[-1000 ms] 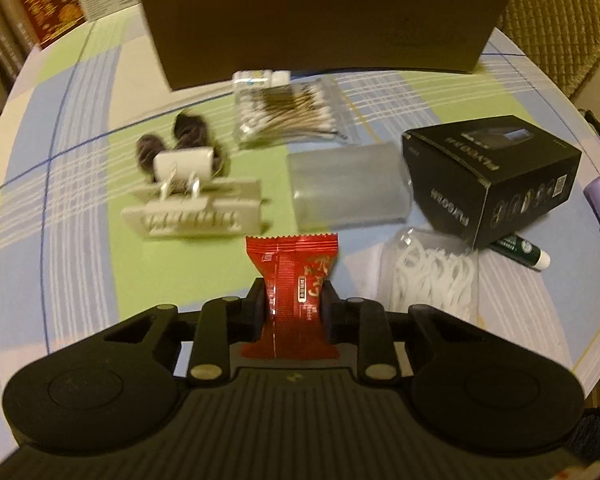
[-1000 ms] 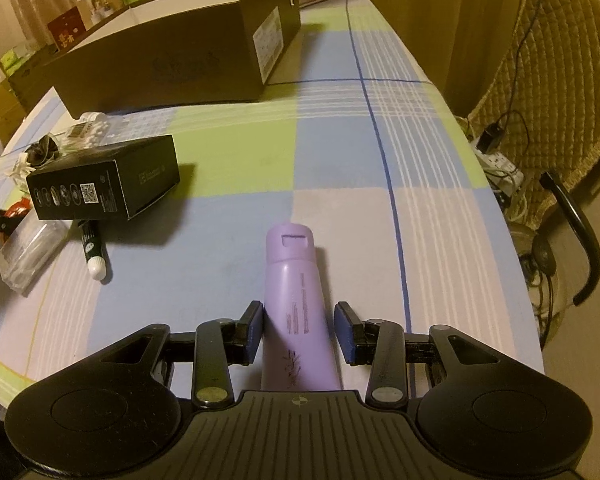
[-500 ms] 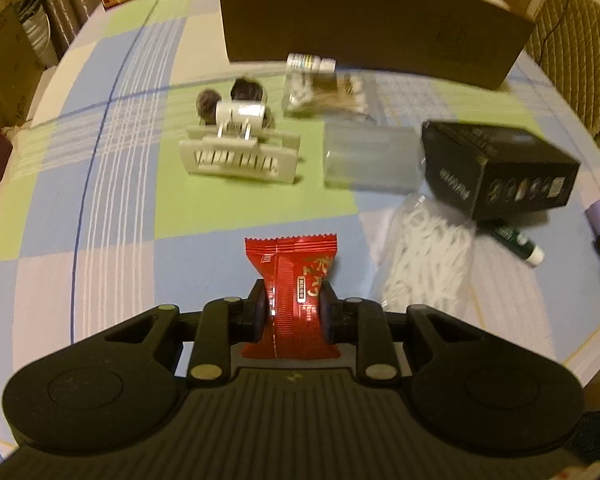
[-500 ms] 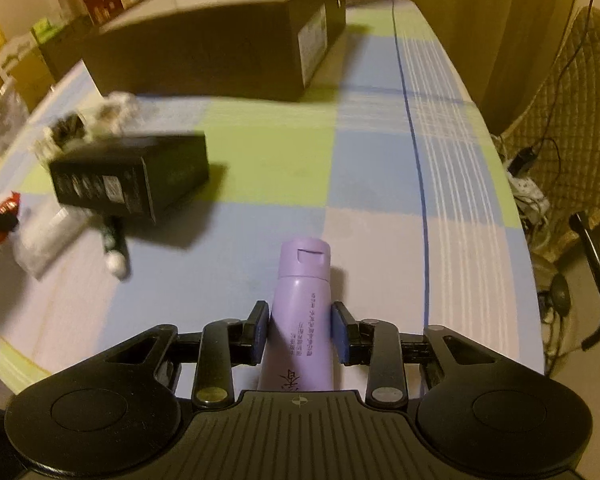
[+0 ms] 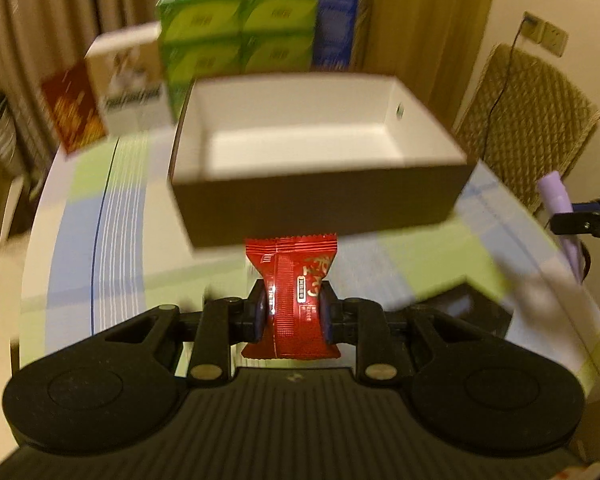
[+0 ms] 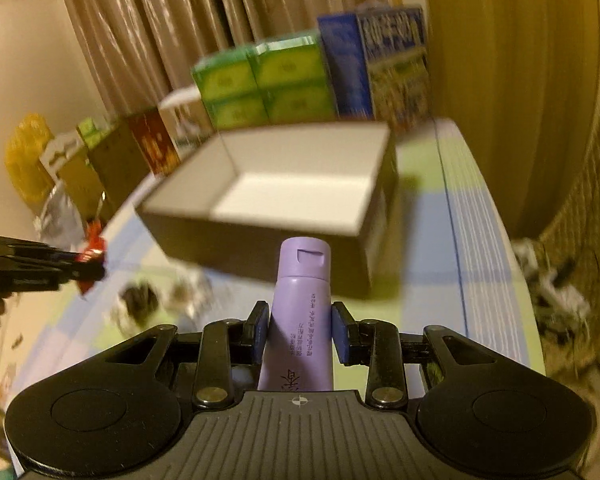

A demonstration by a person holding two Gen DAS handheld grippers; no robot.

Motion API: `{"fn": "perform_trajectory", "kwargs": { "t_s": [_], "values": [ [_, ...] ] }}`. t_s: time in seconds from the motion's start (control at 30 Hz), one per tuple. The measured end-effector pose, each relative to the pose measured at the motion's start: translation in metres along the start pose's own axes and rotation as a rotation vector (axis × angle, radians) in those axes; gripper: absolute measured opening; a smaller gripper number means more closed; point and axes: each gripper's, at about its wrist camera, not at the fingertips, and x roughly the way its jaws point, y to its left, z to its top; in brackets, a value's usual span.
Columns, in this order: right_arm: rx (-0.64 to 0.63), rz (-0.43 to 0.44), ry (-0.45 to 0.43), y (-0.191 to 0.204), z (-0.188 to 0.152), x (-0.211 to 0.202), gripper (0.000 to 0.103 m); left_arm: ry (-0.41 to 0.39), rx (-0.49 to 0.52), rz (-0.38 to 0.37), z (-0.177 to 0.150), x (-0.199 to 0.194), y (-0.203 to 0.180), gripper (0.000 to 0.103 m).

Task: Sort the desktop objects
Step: 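Carry the purple tube and red candy packet with both tools into the brown box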

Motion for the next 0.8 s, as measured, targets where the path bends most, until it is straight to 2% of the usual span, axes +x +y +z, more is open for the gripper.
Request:
{"fn": "perform_trajectory", "kwargs": {
  "t_s": [0.13,0.33,0.57,0.8],
  "values": [
    [0.001,-0.003,-0.049,0.012,0.044,0.02,0.03,-0.029,0.044,-0.023,0.049,0.018,0.006,0.021],
    [0.009,-0.028,-0.071,0.019,0.093,0.057,0.03,-0.049,0.087,-0.017,0.111,0.05,0.017,0.022],
    [0.01,-0.098,-0.033,0.01,0.131,0.106,0.03,-0.007,0.089,-0.013,0.154,0.099,0.035,0.022],
    [0.039,-0.165,0.039,-0.013,0.152,0.158,0.03,0.064,0.087,0.005,0.178,0.149,0.05,0.022]
  ]
}}
